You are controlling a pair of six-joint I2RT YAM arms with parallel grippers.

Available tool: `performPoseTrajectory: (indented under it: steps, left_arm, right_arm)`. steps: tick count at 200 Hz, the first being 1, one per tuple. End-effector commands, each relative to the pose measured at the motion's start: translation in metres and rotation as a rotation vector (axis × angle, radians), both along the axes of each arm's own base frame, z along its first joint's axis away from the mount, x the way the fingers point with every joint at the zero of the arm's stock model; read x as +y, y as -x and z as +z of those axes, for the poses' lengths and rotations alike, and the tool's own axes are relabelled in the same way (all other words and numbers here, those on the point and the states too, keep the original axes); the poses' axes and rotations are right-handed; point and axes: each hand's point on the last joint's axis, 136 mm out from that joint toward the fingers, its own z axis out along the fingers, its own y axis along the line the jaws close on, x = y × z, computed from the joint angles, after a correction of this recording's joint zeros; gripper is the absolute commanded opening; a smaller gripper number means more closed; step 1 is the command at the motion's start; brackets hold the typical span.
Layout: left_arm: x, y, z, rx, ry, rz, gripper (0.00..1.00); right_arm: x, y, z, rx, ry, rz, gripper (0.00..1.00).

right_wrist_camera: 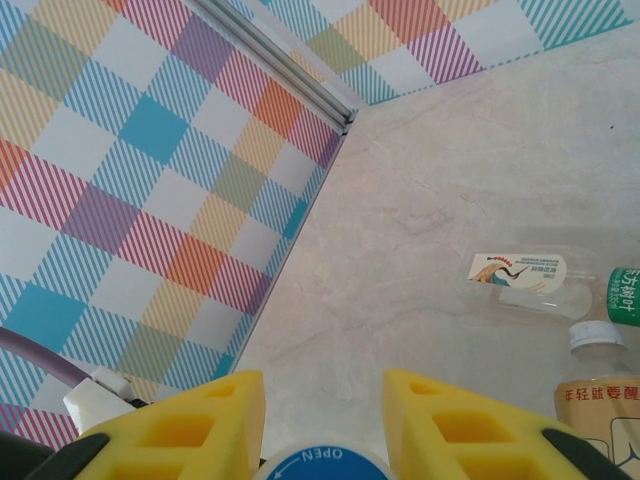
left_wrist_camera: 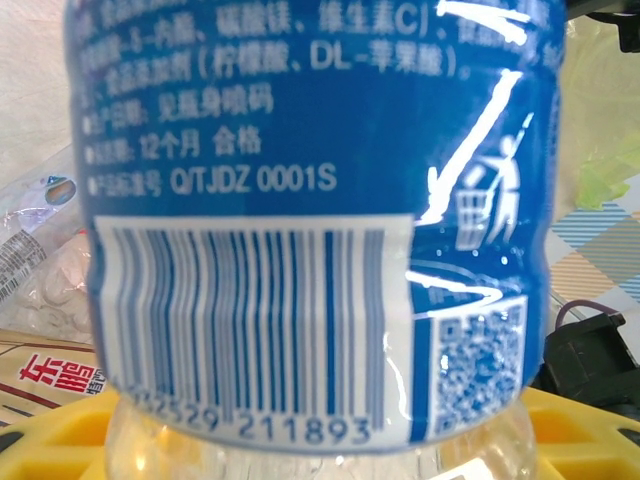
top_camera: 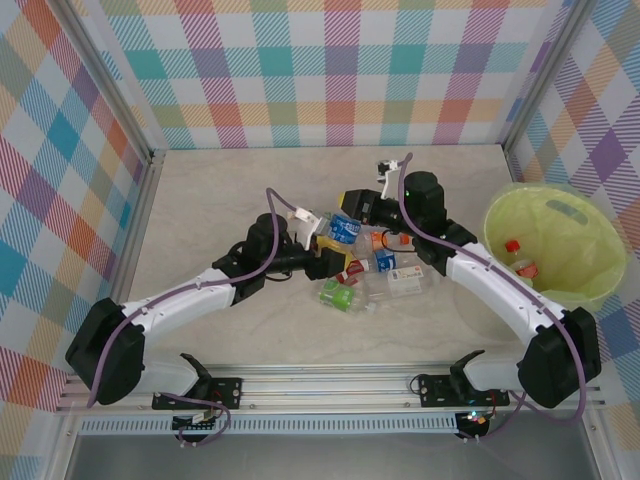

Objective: Put the plastic bottles in the bin

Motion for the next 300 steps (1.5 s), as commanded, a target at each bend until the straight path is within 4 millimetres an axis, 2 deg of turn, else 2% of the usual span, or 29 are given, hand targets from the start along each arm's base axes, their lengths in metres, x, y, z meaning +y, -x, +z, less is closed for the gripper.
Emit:
performPoseTrajectory:
  steps: [1, 13, 36, 52, 91, 114, 131, 176, 233, 268, 300]
  left_arm:
    - [-0.008, -0.006, 0.014, -0.004, 0.025, 0.012, 0.49]
    - [-0.008, -0.006, 0.014, 0.003, 0.025, 0.017, 0.55]
    - [-0.005, -0.008, 0.020, 0.003, 0.040, 0.044, 0.89]
    - [0.001, -0.009, 0.025, -0.018, 0.053, 0.076, 1.00]
    - [0.017, -0.004, 0.042, -0.096, 0.103, 0.120, 1.00]
    - [0.030, -0.012, 0.039, -0.112, 0.081, 0.209, 1.00]
    - [0.048, -0.027, 0.035, -0.110, 0.052, 0.345, 1.00]
    - [0.077, -0.039, 0.033, -0.142, 0.068, 0.520, 1.00]
    - [0.080, -0.045, 0.019, -0.093, 0.058, 0.570, 1.00]
    - [0.076, -0.049, 0.016, -0.072, 0.060, 0.571, 1.00]
    - [0.069, -0.051, 0.012, -0.048, 0.055, 0.553, 1.00]
  right_arm:
    - [0.005, 0.013, 0.012, -0.045, 0.001, 0.060, 0.23]
    - [0.004, 0.013, 0.014, -0.060, 0.004, 0.060, 0.20]
    - [0.001, 0.014, 0.019, -0.088, 0.013, 0.052, 0.10]
    - [-0.002, 0.015, 0.022, -0.099, 0.016, 0.038, 0.01]
    - [-0.013, 0.017, 0.025, -0.112, 0.043, -0.003, 0.00]
    - [-0.025, 0.019, 0.038, -0.168, 0.081, -0.051, 0.00]
    - [-0.041, 0.021, 0.053, -0.225, 0.117, -0.117, 0.00]
    - [-0.098, 0.030, 0.091, -0.375, 0.261, -0.340, 0.00]
    - [-0.163, 0.050, 0.119, -0.471, 0.426, -0.576, 0.00]
    - [-0.198, 0.065, 0.151, -0.576, 0.484, -0.712, 0.00]
    - [-0.228, 0.078, 0.191, -0.724, 0.536, -0.871, 0.00]
